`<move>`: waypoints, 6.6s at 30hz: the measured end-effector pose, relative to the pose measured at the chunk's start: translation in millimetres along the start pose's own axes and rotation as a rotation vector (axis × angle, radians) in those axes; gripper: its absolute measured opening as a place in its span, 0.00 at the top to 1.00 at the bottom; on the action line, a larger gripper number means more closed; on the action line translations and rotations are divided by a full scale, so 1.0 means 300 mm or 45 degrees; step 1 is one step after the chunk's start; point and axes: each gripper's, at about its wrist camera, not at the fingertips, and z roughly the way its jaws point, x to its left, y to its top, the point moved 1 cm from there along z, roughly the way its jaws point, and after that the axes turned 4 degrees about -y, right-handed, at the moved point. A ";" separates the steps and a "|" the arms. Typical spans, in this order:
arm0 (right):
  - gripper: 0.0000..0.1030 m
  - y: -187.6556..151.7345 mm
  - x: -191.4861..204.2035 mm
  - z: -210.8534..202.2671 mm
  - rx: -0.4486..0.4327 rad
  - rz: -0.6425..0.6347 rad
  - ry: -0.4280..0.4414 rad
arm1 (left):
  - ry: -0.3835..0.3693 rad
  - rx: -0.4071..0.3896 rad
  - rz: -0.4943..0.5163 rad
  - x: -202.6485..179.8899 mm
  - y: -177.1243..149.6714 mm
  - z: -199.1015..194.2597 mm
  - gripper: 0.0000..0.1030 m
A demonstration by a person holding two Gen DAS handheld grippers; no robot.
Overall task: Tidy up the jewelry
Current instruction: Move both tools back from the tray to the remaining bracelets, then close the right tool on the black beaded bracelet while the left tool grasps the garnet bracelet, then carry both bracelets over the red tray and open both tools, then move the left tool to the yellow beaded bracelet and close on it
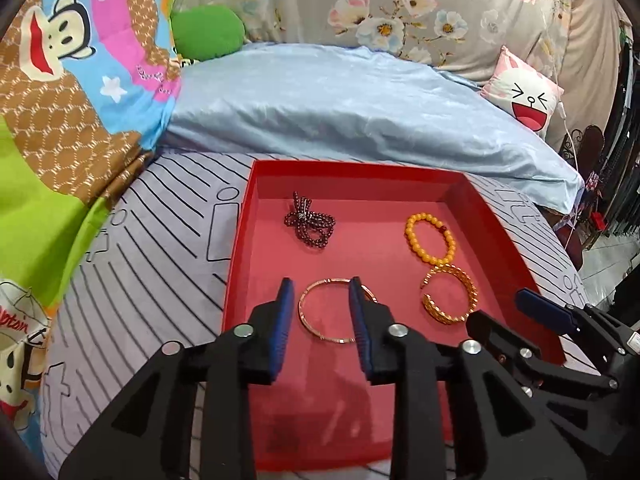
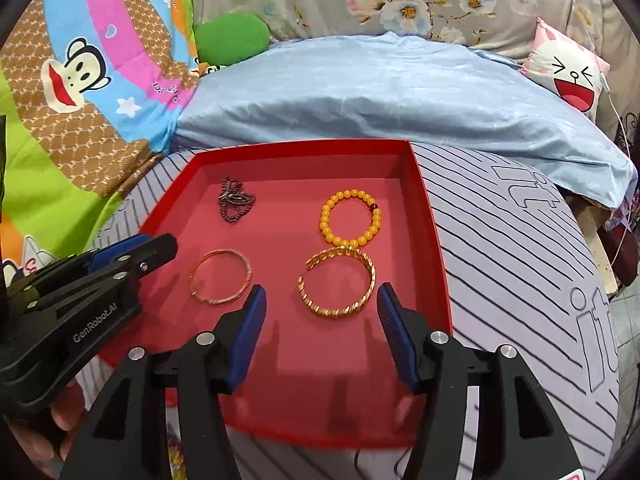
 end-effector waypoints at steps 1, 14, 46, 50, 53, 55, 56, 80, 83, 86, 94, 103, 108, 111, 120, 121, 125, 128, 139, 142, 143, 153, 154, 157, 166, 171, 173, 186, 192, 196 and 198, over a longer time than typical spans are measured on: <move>0.45 -0.007 0.000 -0.017 -0.005 0.003 -0.001 | -0.002 -0.006 0.001 -0.003 -0.005 -0.017 0.72; 0.41 -0.239 -0.036 -0.245 0.003 0.034 -0.009 | 0.001 -0.013 -0.071 0.040 -0.221 -0.248 0.64; 0.53 -0.574 0.085 -0.257 0.076 -0.070 -0.068 | -0.039 0.051 -0.162 0.036 -0.570 -0.322 0.46; 0.59 -0.562 0.084 -0.248 0.074 -0.069 -0.081 | -0.038 0.060 -0.162 0.035 -0.572 -0.318 0.46; 0.66 -0.557 0.083 -0.245 0.070 -0.072 -0.094 | -0.032 0.062 -0.158 0.035 -0.572 -0.316 0.46; 0.75 -0.555 0.077 -0.245 0.067 -0.069 -0.095 | -0.027 0.063 -0.155 0.035 -0.571 -0.314 0.46; 0.77 -0.555 0.075 -0.246 0.066 -0.069 -0.095 | -0.025 0.063 -0.154 0.034 -0.569 -0.313 0.46; 0.91 -0.546 0.034 -0.239 0.069 -0.005 -0.056 | -0.040 0.084 -0.158 0.003 -0.467 -0.206 0.69; 0.91 -0.546 0.033 -0.239 0.069 -0.001 -0.051 | -0.017 0.047 -0.140 -0.011 -0.462 -0.228 0.69; 0.91 -0.546 0.032 -0.239 0.069 0.000 -0.051 | -0.029 0.055 -0.119 -0.024 -0.450 -0.222 0.69; 0.91 -0.547 0.031 -0.240 0.068 0.004 -0.047 | -0.016 0.097 -0.114 -0.037 -0.461 -0.182 0.70; 0.91 -0.547 0.032 -0.240 0.068 0.003 -0.048 | -0.050 0.103 -0.110 -0.047 -0.462 -0.180 0.93; 0.91 -0.545 0.034 -0.239 0.069 0.000 -0.052 | -0.059 0.098 -0.100 -0.054 -0.458 -0.192 0.93; 0.93 -0.544 0.030 -0.239 0.078 0.016 -0.036 | -0.065 0.096 -0.097 -0.058 -0.454 -0.205 0.93; 0.93 -0.512 0.030 -0.279 0.060 0.043 0.004 | -0.092 0.064 -0.065 -0.088 -0.419 -0.278 0.93; 0.93 -0.505 0.030 -0.288 0.052 0.042 0.004 | -0.097 0.061 -0.064 -0.091 -0.414 -0.285 0.93; 0.93 -0.466 0.025 -0.327 0.011 0.034 0.004 | -0.120 0.038 -0.054 -0.107 -0.390 -0.320 0.93; 0.93 -0.428 0.011 -0.362 -0.030 0.032 -0.001 | -0.151 0.019 -0.053 -0.113 -0.368 -0.350 0.93; 0.93 -0.249 -0.066 -0.408 -0.143 0.027 -0.034 | -0.243 -0.078 -0.019 -0.105 -0.216 -0.438 0.93; 0.93 -0.179 -0.072 -0.387 -0.152 0.032 -0.005 | -0.266 -0.107 -0.010 -0.100 -0.152 -0.436 0.93; 0.93 -0.159 -0.072 -0.380 -0.154 0.038 0.009 | -0.273 -0.114 -0.009 -0.099 -0.132 -0.432 0.93; 0.93 0.028 -0.002 -0.234 -0.138 0.056 0.202 | -0.421 -0.079 -0.119 -0.033 0.020 -0.269 0.93; 0.93 0.030 0.005 -0.217 -0.129 0.056 0.208 | -0.427 -0.071 -0.127 -0.029 0.023 -0.252 0.93; 0.93 0.030 0.021 -0.145 -0.088 0.052 0.202 | -0.424 -0.022 -0.162 -0.005 0.019 -0.172 0.93; 0.92 -0.028 -0.014 0.017 0.027 0.024 0.069 | -0.298 0.092 -0.162 0.040 -0.069 -0.023 0.92; 0.72 -0.051 -0.051 -0.001 -0.016 0.039 0.008 | -0.195 0.057 -0.136 0.053 -0.097 -0.034 0.74; 0.69 -0.053 -0.059 -0.020 -0.035 0.045 0.002 | -0.151 0.012 -0.110 0.050 -0.104 -0.061 0.66; 0.66 -0.149 -0.062 -0.186 -0.097 0.050 0.016 | -0.030 -0.101 -0.035 0.022 -0.186 -0.228 0.54; 0.66 -0.237 -0.029 -0.242 -0.087 0.006 0.006 | 0.022 -0.085 -0.058 0.041 -0.266 -0.268 0.54; 0.66 -0.302 -0.013 -0.272 -0.069 -0.013 0.005 | 0.040 -0.053 -0.077 0.054 -0.326 -0.280 0.54; 0.66 -0.339 -0.012 -0.284 -0.051 -0.012 0.006 | 0.048 -0.037 -0.090 0.060 -0.355 -0.285 0.54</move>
